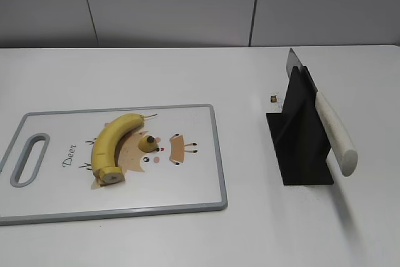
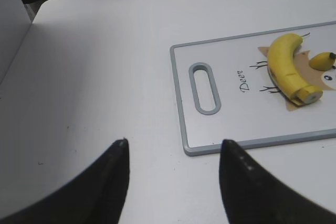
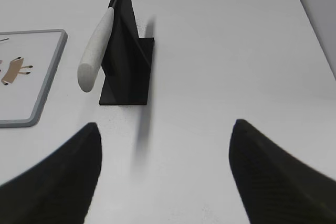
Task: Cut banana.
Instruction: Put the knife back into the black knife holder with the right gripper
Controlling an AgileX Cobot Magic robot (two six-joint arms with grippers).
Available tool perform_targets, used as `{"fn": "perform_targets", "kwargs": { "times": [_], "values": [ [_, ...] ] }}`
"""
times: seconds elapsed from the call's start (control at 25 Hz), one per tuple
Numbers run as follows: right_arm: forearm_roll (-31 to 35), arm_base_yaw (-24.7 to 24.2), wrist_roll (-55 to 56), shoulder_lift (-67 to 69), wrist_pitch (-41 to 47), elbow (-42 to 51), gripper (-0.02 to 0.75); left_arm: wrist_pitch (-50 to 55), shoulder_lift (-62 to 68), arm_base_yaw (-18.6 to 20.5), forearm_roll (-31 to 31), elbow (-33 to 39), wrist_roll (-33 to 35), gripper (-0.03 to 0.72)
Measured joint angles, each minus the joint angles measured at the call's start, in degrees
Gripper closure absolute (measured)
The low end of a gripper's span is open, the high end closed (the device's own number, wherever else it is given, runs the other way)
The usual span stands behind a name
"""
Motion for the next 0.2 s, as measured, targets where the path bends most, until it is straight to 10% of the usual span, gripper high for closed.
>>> {"fn": "perform_targets", "kwargs": {
  "times": [0.2],
  "values": [
    [0.0,-0.06,0.0,0.0,0.0,0.0,0.167,0.0,0.0,0.0,0.0,0.0,0.0,0.155]
  ]
}}
